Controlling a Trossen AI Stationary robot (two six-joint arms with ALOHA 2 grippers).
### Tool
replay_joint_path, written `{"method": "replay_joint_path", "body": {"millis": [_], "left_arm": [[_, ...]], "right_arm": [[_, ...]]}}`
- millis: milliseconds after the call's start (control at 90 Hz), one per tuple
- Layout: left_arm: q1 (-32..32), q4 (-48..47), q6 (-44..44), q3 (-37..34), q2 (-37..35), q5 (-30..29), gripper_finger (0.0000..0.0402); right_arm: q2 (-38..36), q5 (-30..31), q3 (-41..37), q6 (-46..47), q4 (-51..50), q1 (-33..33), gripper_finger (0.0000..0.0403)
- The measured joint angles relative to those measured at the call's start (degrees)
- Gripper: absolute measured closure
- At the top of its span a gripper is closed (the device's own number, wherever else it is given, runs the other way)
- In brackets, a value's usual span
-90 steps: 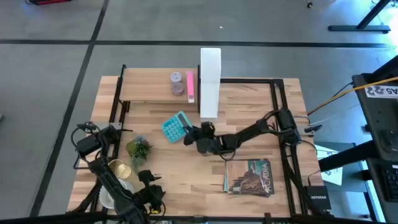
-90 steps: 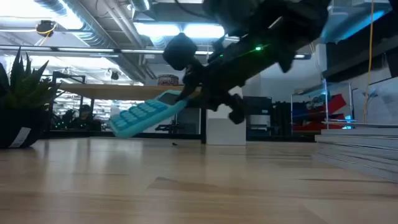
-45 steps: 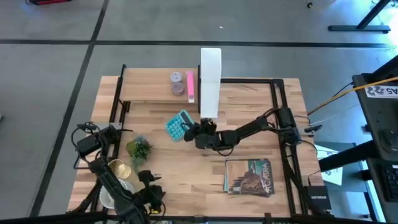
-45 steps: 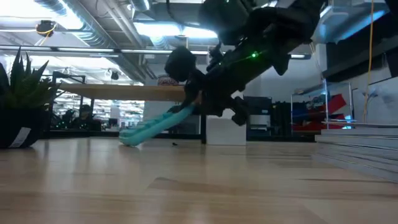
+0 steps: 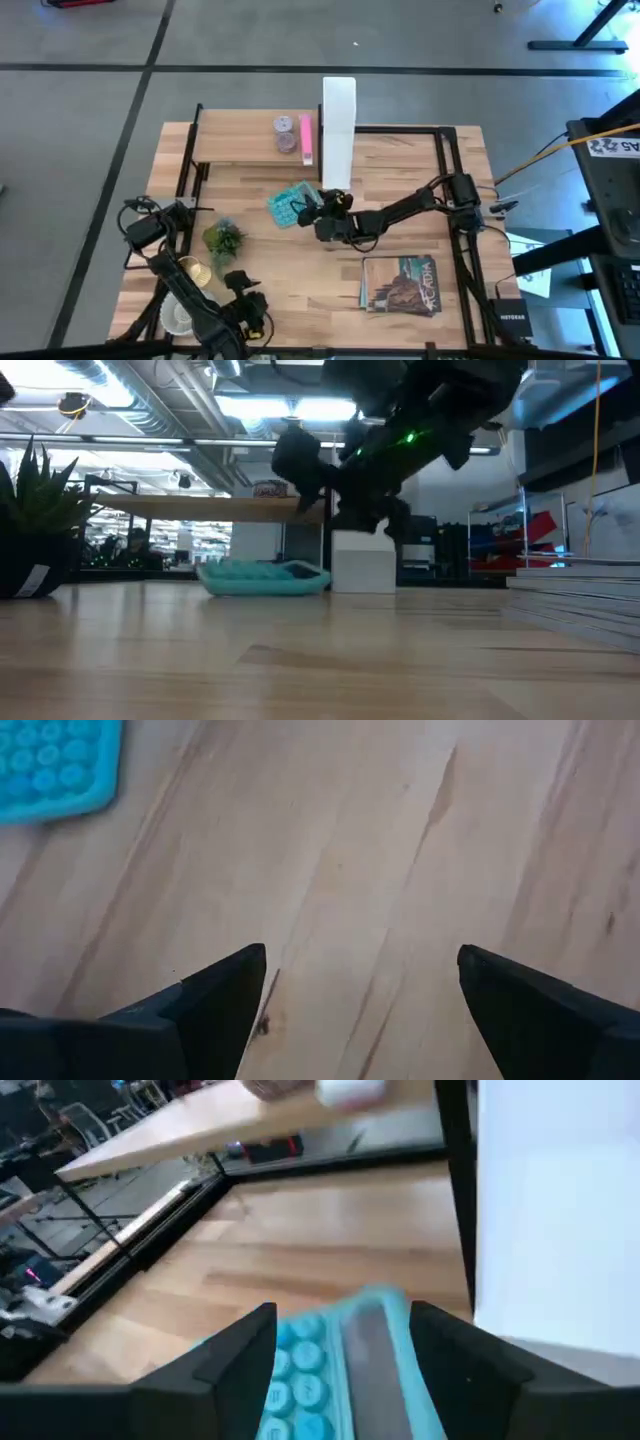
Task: Stock shelves
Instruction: Put the blue calculator under the shelf
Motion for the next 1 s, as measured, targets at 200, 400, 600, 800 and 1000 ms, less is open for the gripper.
{"method": "replay_joint_path", "body": {"millis": [200, 400, 600, 800, 1000], "left_arm": [[3.82, -6.24, -0.03, 0.0, 0.0, 2.27, 0.0094], [10.79, -5.84, 7.27, -2.58, -0.83, 7.1, 0.0162], [20.2, 1.66, 20.19, -7.11, -2.19, 14.6, 0.0275], [27.23, 0.15, 22.6, -8.28, -2.1, 16.52, 0.0368], [33.54, 2.04, 25.05, -8.34, -2.01, 21.52, 0.0398]], "right_arm": [[-6.11, 4.12, 0.0, -13.14, -3.84, 5.62, 0.0187], [-11.52, -7.32, 0.02, -17.73, -14.43, 12.87, 0.0188], [-9.63, -19.04, 0.02, -9.31, -20.15, 16.73, 0.0217], [-6.64, -12.57, -0.04, -0.86, -24.26, 21.1, 0.025], [-6.44, -10.61, -0.04, 3.37, -26.78, 24.09, 0.0264]]}}
